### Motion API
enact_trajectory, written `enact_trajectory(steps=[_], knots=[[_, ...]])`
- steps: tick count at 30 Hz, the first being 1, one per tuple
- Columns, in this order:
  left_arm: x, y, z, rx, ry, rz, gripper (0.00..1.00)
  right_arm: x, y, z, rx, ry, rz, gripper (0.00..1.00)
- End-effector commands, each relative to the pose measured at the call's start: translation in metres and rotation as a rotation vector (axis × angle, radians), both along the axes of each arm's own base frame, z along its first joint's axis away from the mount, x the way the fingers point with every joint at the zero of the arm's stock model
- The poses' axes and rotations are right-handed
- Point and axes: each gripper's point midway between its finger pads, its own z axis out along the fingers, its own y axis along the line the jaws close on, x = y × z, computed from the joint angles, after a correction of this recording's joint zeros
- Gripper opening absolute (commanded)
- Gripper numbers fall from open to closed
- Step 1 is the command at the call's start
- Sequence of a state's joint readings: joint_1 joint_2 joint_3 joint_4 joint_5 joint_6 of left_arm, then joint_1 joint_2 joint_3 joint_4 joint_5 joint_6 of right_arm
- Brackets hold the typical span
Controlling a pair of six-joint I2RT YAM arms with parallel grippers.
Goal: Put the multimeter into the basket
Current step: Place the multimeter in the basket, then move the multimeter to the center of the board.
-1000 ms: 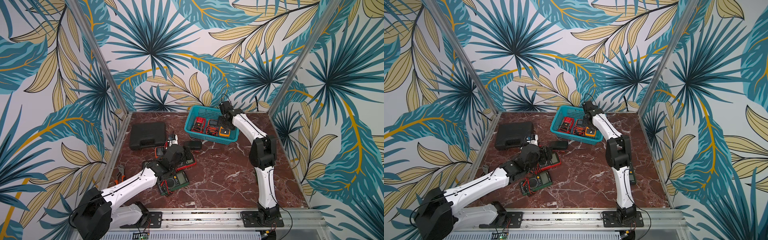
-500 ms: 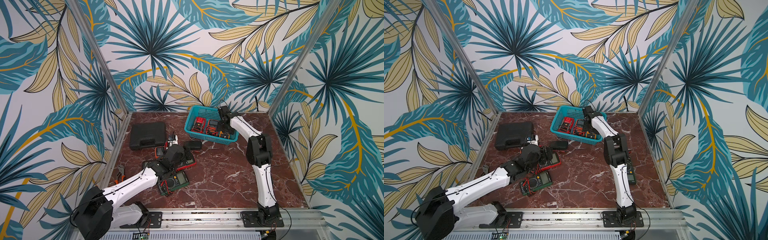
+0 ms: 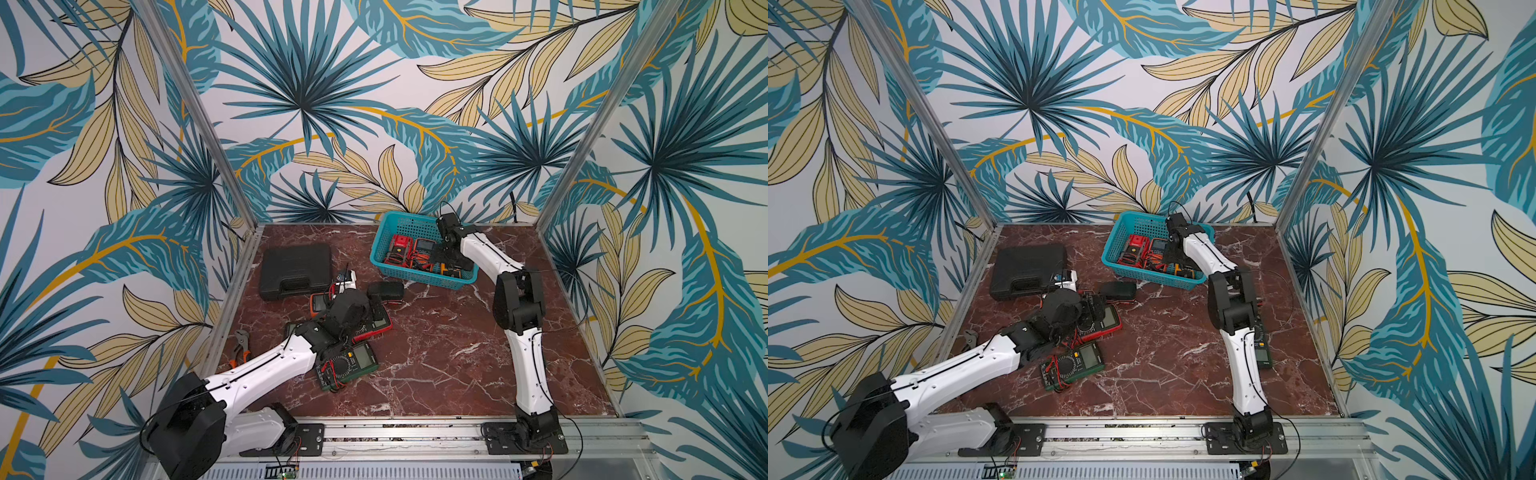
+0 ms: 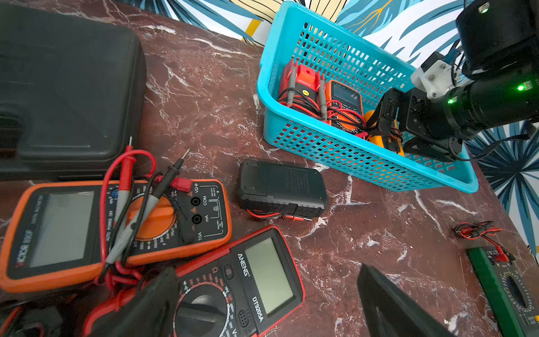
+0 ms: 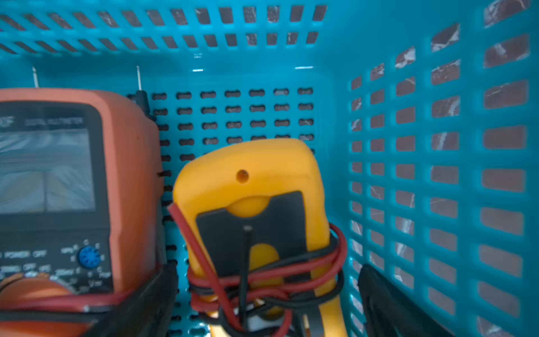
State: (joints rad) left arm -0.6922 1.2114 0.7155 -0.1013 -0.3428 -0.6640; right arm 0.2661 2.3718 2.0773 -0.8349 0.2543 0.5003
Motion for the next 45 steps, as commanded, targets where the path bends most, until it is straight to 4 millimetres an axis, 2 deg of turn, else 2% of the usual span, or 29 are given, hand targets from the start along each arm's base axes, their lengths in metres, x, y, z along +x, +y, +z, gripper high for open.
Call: enact_trajectory(steps=[1,8,13,16,22,27,32,35,41,45], knots=[[-0.002,0.003,-0.005,0.016,0.021,0.002,1.00,-0.007,-0.010,0.011,-0.030,0.004,0.000,1.00],[-0.001,0.011,0.003,0.069,-0.006,0.008,1.00,-0.012,-0.014,0.064,-0.028,-0.082,0.005,1.00],[-0.008,0.017,0.002,0.176,0.024,-0.038,1.00,-0.025,-0.019,0.102,-0.030,-0.135,0.020,1.00],[-0.019,0.024,-0.005,0.273,0.096,-0.082,1.00,-0.037,-0.024,0.122,-0.043,-0.162,0.024,1.00],[-0.050,0.042,-0.025,0.403,0.337,-0.114,1.00,-0.072,-0.040,0.147,-0.078,-0.191,0.010,1.00],[-0.081,0.071,-0.045,0.438,0.524,-0.001,1.00,-0.108,-0.056,0.166,-0.090,-0.247,-0.015,0.99],[-0.108,0.103,-0.071,0.317,0.619,0.152,1.00,-0.143,-0.069,0.188,-0.083,-0.340,-0.041,1.00],[-0.114,0.113,-0.079,0.201,0.599,0.206,1.00,-0.163,-0.077,0.199,-0.077,-0.394,-0.061,1.00],[-0.122,0.105,-0.090,-0.045,0.572,0.180,1.00,-0.193,-0.090,0.218,-0.076,-0.490,-0.090,1.00],[-0.127,0.094,-0.098,-0.115,0.592,0.134,1.00,-0.204,-0.092,0.227,-0.070,-0.535,-0.078,1.00]])
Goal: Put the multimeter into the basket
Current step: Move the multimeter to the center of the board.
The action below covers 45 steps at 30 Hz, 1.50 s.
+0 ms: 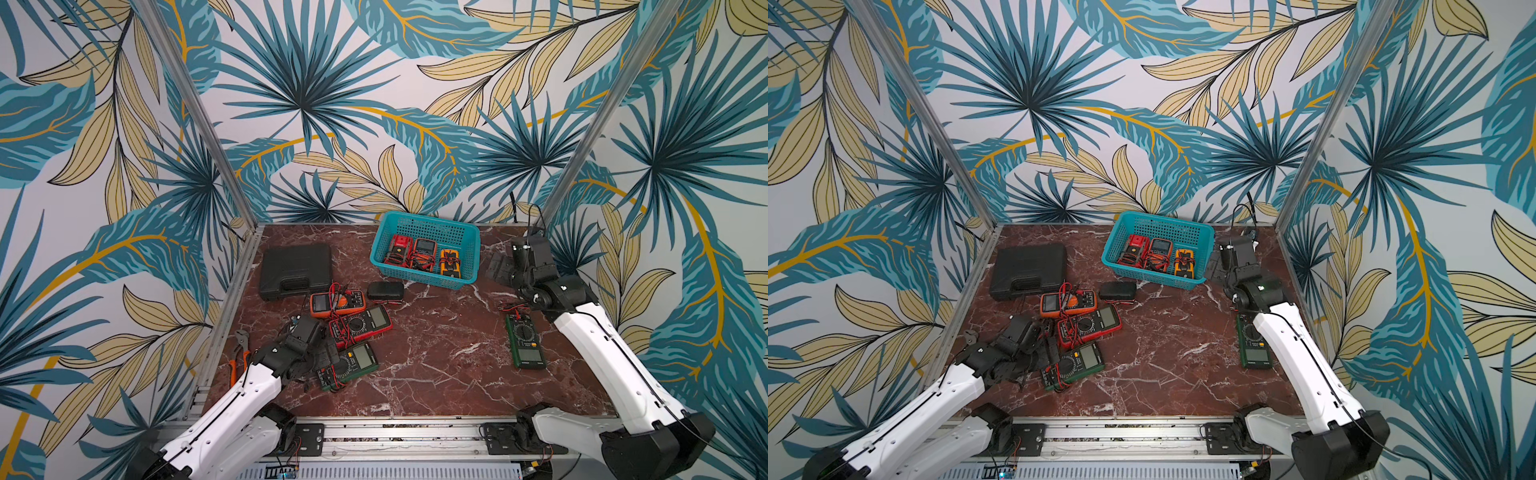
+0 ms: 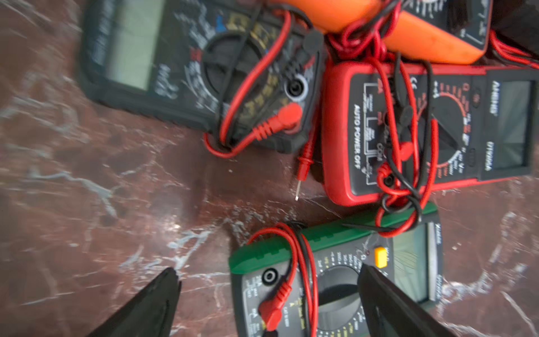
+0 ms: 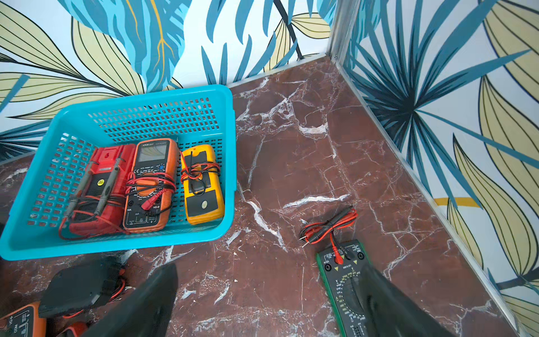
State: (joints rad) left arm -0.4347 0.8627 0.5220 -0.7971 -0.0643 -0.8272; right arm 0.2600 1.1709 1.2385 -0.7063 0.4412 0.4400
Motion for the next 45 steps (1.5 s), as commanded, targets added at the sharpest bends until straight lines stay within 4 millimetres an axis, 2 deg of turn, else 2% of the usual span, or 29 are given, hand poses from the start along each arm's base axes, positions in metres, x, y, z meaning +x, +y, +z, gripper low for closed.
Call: enact_trajectory(steps=[1,9,15,18,24,29,32,37,41,45], knots=[[0.003,-0.024,-0.001,-0.141,-0.012,-0.031,1.00,-0.004,-0.004,0.004,-0.011,-0.036,-0.007,1.00],[-0.008,-0.052,-0.020,-0.268,0.101,-0.108,1.00,-0.011,-0.009,0.008,-0.014,-0.048,-0.025,1.00],[-0.005,-0.081,-0.007,-0.344,0.075,-0.168,1.00,-0.014,-0.013,0.012,-0.010,-0.071,-0.052,0.99],[-0.002,-0.101,0.000,-0.359,0.065,-0.218,1.00,-0.014,-0.013,0.011,-0.004,-0.074,-0.058,0.99],[0.004,-0.147,-0.005,-0.348,0.090,-0.341,1.00,-0.013,-0.012,0.011,0.012,-0.080,-0.056,0.99],[0.002,-0.196,0.004,-0.271,0.098,-0.553,1.00,-0.015,-0.012,0.014,0.017,-0.090,-0.059,1.00],[-0.002,-0.196,0.004,-0.113,0.126,-0.660,1.00,-0.018,-0.014,0.016,0.019,-0.100,-0.064,1.00],[-0.008,-0.173,0.006,0.174,0.187,-0.834,1.00,-0.022,-0.016,0.020,0.018,-0.118,-0.071,1.00],[-0.007,-0.180,0.015,0.302,0.140,-1.069,1.00,-0.022,-0.014,0.023,0.033,-0.133,-0.061,1.00],[-0.001,-0.199,0.016,0.444,0.032,-1.374,1.00,-0.020,-0.011,0.022,0.052,-0.134,-0.051,1.00]])
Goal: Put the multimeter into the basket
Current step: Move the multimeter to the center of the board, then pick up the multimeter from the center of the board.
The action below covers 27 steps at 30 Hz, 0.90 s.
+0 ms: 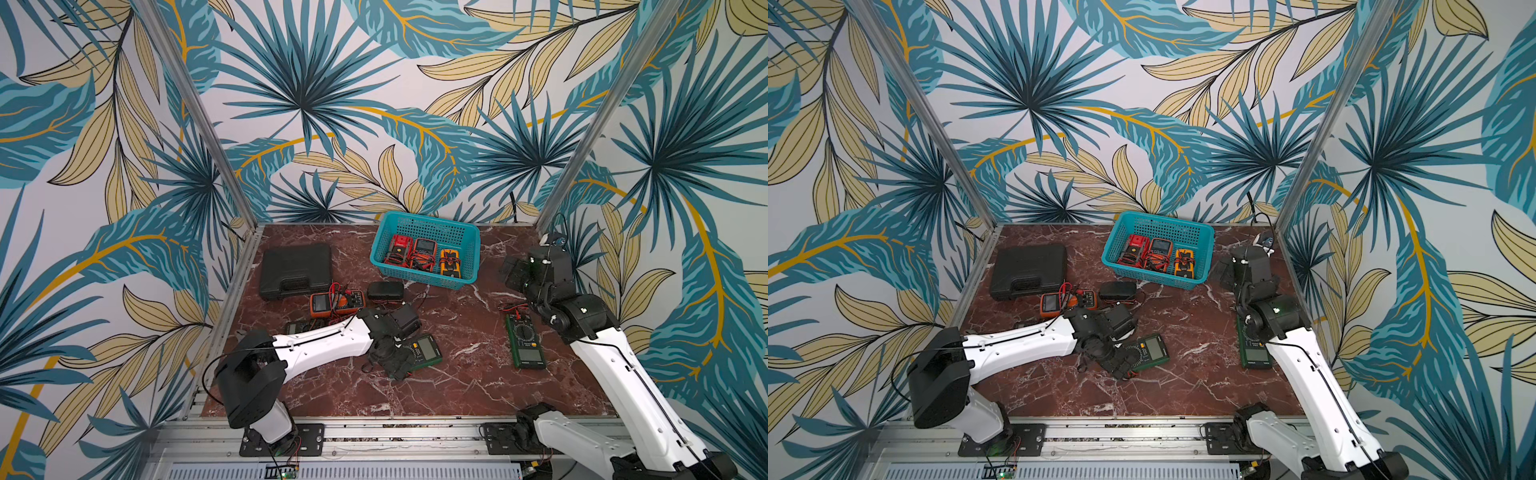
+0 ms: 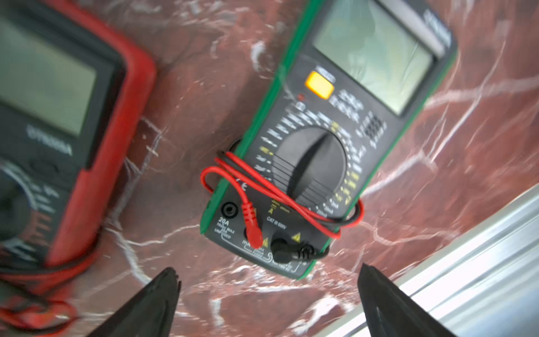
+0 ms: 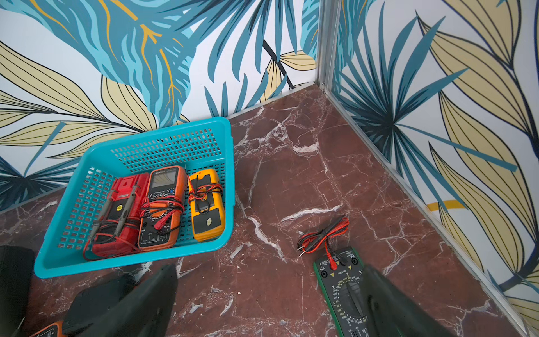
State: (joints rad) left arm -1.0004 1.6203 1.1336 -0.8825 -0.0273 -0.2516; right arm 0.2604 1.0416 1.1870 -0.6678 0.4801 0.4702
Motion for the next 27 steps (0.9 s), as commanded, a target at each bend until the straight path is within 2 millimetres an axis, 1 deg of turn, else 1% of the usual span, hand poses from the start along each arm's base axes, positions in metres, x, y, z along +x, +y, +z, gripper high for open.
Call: enact_trajectory(steps=[1,4,6,10,12,13,15,19,24,27], knots=[[0.010,-0.004,0.005,0.105,-0.100,-0.327,1.00,0.001,0.002,-0.004,0.022,-0.008,0.000,1.00],[0.020,-0.016,0.002,0.114,-0.141,-0.427,1.00,-0.001,0.002,-0.002,0.024,-0.012,0.004,1.00],[0.026,-0.024,0.001,0.099,-0.164,-0.462,1.00,-0.003,0.001,-0.001,0.025,-0.015,0.001,1.00],[0.029,-0.037,-0.005,0.068,-0.139,-0.499,1.00,-0.008,-0.001,0.003,0.027,-0.030,-0.004,1.00],[0.036,-0.038,-0.009,0.070,-0.135,-0.496,1.00,-0.009,-0.001,0.004,0.032,-0.035,-0.002,1.00],[0.034,-0.042,-0.009,0.045,-0.111,-0.498,1.00,-0.009,-0.001,0.004,0.034,-0.034,-0.001,1.00],[0.038,-0.044,-0.011,0.027,-0.089,-0.488,1.00,-0.010,-0.001,0.003,0.036,-0.032,0.001,1.00],[0.037,-0.050,-0.014,-0.016,-0.034,-0.474,1.00,-0.012,-0.001,0.002,0.038,-0.030,0.000,1.00],[0.030,-0.056,-0.020,-0.046,0.042,-0.465,1.00,-0.012,-0.002,0.002,0.039,-0.031,-0.006,1.00],[0.036,-0.056,-0.026,-0.032,0.069,-0.417,1.00,-0.011,-0.001,0.000,0.042,-0.025,-0.003,1.00]])
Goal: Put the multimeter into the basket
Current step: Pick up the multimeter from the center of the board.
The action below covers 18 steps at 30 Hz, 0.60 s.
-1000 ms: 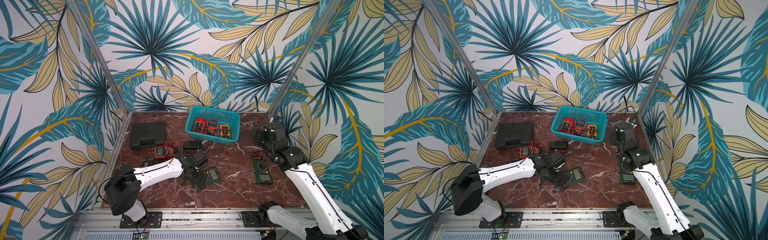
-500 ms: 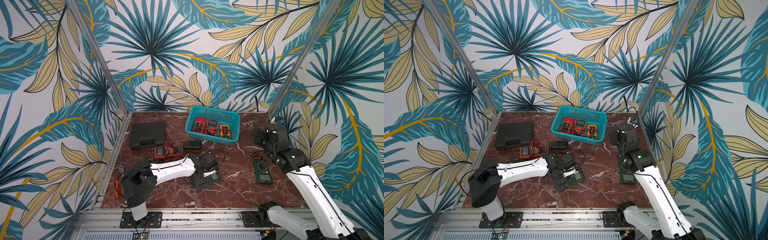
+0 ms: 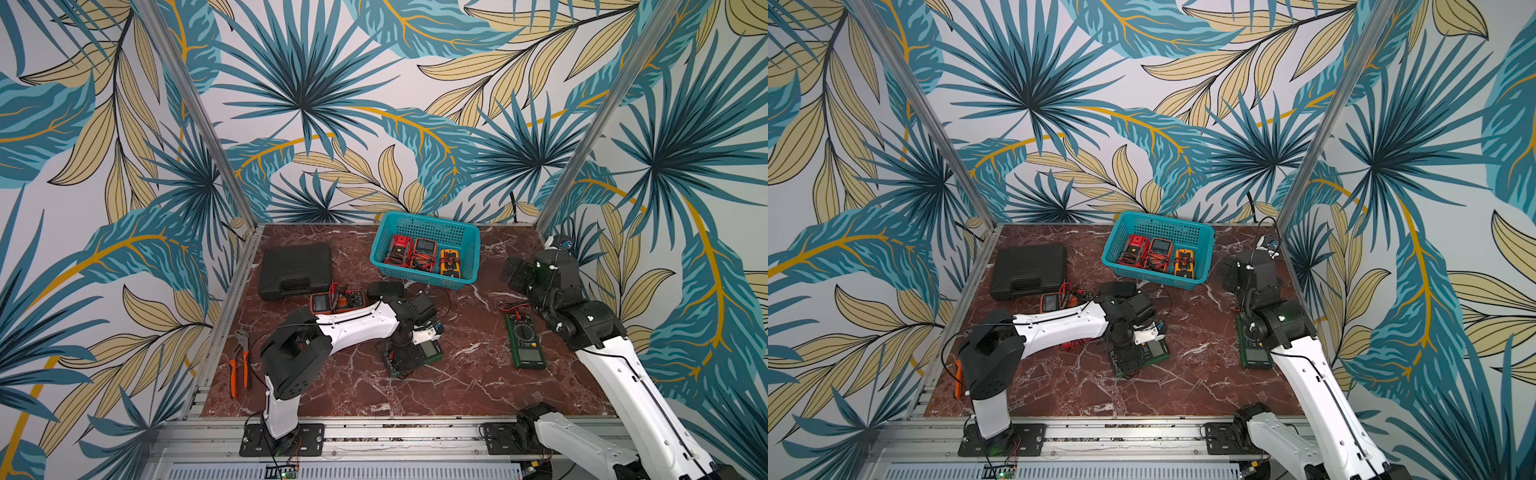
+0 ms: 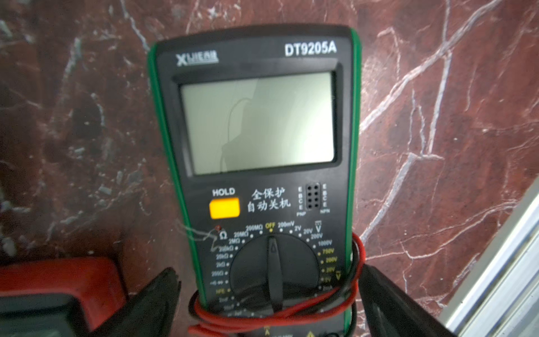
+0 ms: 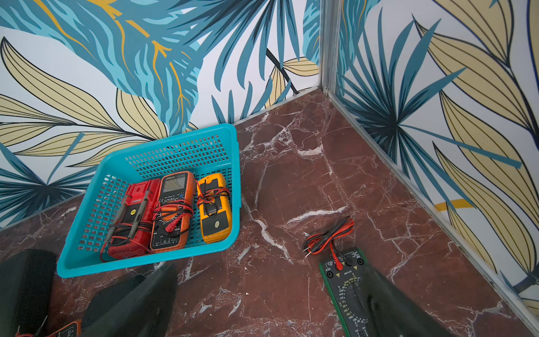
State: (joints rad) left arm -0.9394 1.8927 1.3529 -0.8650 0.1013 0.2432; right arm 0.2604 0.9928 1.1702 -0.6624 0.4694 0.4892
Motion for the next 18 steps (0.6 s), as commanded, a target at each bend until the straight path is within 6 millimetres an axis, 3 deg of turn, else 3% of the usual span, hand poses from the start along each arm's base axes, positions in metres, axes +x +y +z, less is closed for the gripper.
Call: enact_trajectory(steps=[1,10,18], knots=[[0.004,-0.007,-0.001,-0.012,0.051,0.048,1.00,-0.002,0.000,-0.009,0.009,0.018,-0.003,1.00],[0.005,-0.002,-0.011,0.028,0.095,0.107,1.00,0.000,0.001,-0.013,0.005,0.031,-0.002,1.00],[0.034,0.014,-0.028,0.130,-0.054,0.212,1.00,0.003,0.002,-0.016,0.004,0.040,0.002,1.00]])
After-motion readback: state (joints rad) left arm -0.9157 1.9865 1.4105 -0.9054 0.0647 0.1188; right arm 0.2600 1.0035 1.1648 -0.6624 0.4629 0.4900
